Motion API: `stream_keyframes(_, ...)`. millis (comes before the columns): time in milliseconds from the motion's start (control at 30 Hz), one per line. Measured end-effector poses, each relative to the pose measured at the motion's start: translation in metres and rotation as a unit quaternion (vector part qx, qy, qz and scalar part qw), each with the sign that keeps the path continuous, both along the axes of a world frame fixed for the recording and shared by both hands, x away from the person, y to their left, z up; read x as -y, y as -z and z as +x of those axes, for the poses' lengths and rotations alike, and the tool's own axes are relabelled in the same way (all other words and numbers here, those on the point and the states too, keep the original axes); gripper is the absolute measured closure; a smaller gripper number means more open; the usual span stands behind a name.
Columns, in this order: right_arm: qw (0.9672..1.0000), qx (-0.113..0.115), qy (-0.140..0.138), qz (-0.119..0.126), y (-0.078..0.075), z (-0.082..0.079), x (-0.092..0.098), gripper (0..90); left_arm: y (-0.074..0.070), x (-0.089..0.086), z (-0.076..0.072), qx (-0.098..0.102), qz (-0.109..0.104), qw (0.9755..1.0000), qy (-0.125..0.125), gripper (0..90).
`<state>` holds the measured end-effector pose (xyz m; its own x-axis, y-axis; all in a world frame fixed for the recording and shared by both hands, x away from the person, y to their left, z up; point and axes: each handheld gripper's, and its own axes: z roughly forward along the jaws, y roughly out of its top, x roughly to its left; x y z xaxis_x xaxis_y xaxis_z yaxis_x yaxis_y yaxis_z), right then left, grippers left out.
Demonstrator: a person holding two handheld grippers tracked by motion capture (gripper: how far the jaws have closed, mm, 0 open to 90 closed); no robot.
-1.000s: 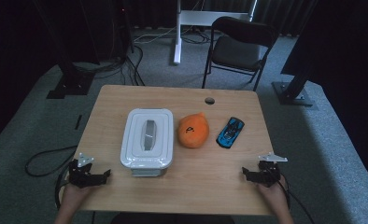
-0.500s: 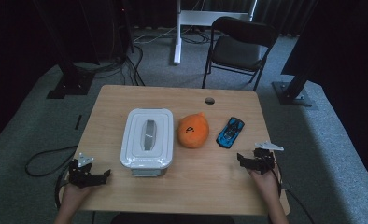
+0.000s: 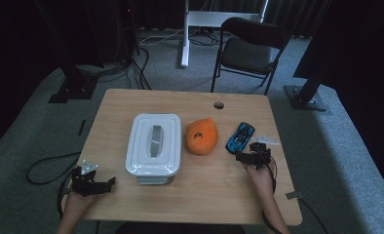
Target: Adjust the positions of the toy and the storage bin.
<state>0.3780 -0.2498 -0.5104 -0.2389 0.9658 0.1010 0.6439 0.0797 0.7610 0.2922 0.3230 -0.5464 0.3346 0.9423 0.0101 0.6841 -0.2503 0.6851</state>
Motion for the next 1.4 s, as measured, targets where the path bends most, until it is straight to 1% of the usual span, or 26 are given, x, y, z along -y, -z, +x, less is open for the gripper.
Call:
stream_keyframes(67,0.9999,0.002,0.014,0.007,0.000,0.006,-0.004,12.3,0.000,0.000,0.000,0.000,0.000,1.0000,0.000,0.8)
stream_keyframes(200,0.9990,0.001,0.043,0.009,-0.002,0.019,-0.010,12.0,0.000,0.000,0.000,0.000,0.000,1.0000,0.000,0.8)
stream_keyframes(267,0.9985,-0.001,0.052,0.014,-0.003,0.025,-0.012,11.7,0.000,0.000,0.000,0.000,0.000,1.0000,0.000,0.8)
stream_keyframes(300,0.9979,0.001,0.063,0.014,-0.003,0.028,-0.014,11.6,0.000,0.000,0.000,0.000,0.000,1.0000,0.000,0.8)
stream_keyframes(400,0.9964,-0.001,0.083,0.016,-0.003,0.036,-0.018,11.6,0.000,0.000,0.000,0.000,0.000,1.0000,0.000,0.8)
stream_keyframes(467,0.9955,-0.009,0.094,0.013,-0.001,0.041,-0.021,11.6,0.000,0.000,0.000,0.000,0.000,1.0000,0.000,0.8)
stream_keyframes(500,0.9944,-0.010,0.105,0.008,0.000,0.043,-0.024,11.6,0.000,0.000,0.000,0.000,0.000,1.0000,0.000,0.8)
stream_keyframes(567,0.9935,-0.014,0.113,0.003,0.004,0.047,-0.026,11.6,0.000,0.000,0.000,0.000,0.000,1.0000,0.000,0.8)
stream_keyframes(600,0.9924,-0.016,0.122,0.004,0.005,0.049,-0.027,11.6,0.000,0.000,0.000,0.000,0.000,1.0000,0.000,0.8)
stream_keyframes(667,0.9914,-0.020,0.129,0.009,0.008,0.052,-0.027,11.6,0.000,0.000,0.000,0.000,0.000,1.0000,0.001,0.8)
stream_keyframes(700,0.9901,-0.020,0.139,0.007,0.010,0.054,-0.029,11.6,0.000,0.000,0.000,0.000,0.000,1.0000,0.002,0.8)
stream_keyframes(767,0.9892,-0.025,0.144,0.007,0.013,0.057,-0.031,11.6,0.000,0.000,0.000,0.000,0.000,1.0000,0.002,0.8)
stream_keyframes(867,0.9872,-0.030,0.156,-0.002,0.019,0.062,-0.035,11.3,0.000,0.000,0.000,0.000,0.000,1.0000,0.002,0.8)
stream_keyframes(900,0.9861,-0.027,0.164,-0.003,0.020,0.062,-0.036,11.4,0.000,0.000,0.000,0.000,0.000,1.0000,0.002,0.8)
stream_keyframes(1067,0.9824,-0.031,0.184,0.002,0.022,0.065,-0.037,11.4,0.000,0.000,0.000,0.000,0.000,1.0000,0.002,0.8)
stream_keyframes(1167,0.9804,-0.032,0.194,-0.004,0.022,0.067,-0.040,11.5,0.000,0.000,0.000,0.000,0.000,1.0000,0.002,0.8)
stream_keyframes(1233,0.9798,-0.032,0.197,-0.007,0.022,0.067,-0.040,11.5,0.000,0.000,0.000,0.000,0.000,1.0000,0.002,0.8)
stream_keyframes(1267,0.9792,-0.032,0.200,-0.005,0.023,0.067,-0.040,11.7,0.000,0.000,0.000,0.000,0.000,1.0000,0.002,0.8)
stream_keyframes(1300,0.9790,-0.036,0.200,-0.004,0.023,0.068,-0.040,11.7,0.000,0.000,0.000,0.000,0.000,1.0000,0.002,0.8)
stream_keyframes(1400,0.9784,-0.037,0.203,-0.002,0.022,0.068,-0.040,11.6,0.000,0.000,0.000,0.000,0.000,1.0000,0.002,0.8)
